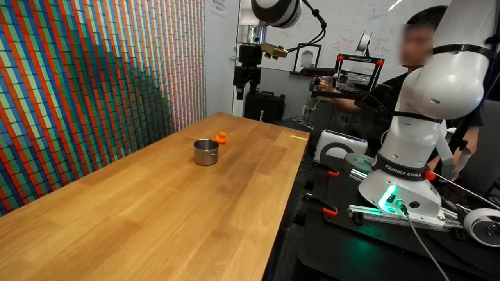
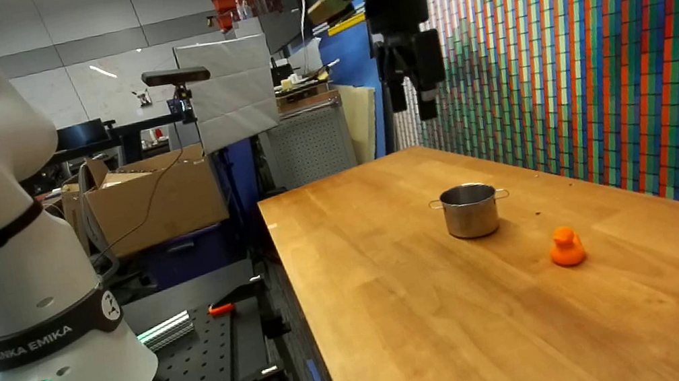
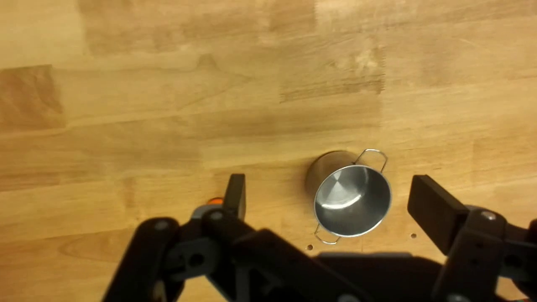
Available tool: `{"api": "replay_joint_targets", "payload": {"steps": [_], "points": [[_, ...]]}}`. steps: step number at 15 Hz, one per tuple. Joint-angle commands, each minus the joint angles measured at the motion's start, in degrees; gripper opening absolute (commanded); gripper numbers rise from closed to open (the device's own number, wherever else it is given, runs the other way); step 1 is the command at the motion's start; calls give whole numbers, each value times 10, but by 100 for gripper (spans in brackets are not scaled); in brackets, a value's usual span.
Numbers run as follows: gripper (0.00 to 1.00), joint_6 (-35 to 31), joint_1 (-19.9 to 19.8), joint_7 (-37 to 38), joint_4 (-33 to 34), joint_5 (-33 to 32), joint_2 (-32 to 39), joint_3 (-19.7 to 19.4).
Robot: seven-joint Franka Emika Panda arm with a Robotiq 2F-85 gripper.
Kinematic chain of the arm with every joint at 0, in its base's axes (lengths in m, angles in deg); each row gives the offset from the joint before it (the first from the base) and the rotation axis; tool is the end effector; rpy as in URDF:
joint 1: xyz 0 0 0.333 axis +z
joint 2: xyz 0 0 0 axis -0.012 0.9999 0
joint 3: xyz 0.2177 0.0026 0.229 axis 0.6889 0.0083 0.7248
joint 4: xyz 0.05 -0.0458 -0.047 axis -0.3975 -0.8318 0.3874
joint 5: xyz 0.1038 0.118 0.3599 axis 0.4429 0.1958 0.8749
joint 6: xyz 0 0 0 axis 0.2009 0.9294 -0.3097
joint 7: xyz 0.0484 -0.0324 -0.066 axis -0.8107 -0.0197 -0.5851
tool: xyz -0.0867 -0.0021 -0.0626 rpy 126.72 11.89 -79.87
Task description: Put the rubber duck inside the silver cup
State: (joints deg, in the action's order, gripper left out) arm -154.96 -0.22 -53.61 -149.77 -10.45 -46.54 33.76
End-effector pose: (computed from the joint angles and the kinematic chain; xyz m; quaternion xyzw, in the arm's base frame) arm 0.5084 0.0019 0.3793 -0.9997 0.0082 0.0085 0.0207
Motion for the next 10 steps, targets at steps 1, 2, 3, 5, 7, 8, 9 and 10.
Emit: {"api": "replay_joint_targets", "payload": {"steps": [1,2,3,5,7,8,9,10], "points": [[100,-18,-13,-86,110,7,128,-12],[100,-23,-17,-102,134,5,159,-12],[100,-28,-21,-116,156,0,185,-10],[100,-37,-29,-142,202,-6,239,-6],[100,-43,-35,-164,242,-15,284,-3],[100,-46,-34,-159,260,-26,306,-6],[100,-47,-32,-141,201,-15,256,-2],[100,-48,-33,-141,211,-17,271,-1]]}}
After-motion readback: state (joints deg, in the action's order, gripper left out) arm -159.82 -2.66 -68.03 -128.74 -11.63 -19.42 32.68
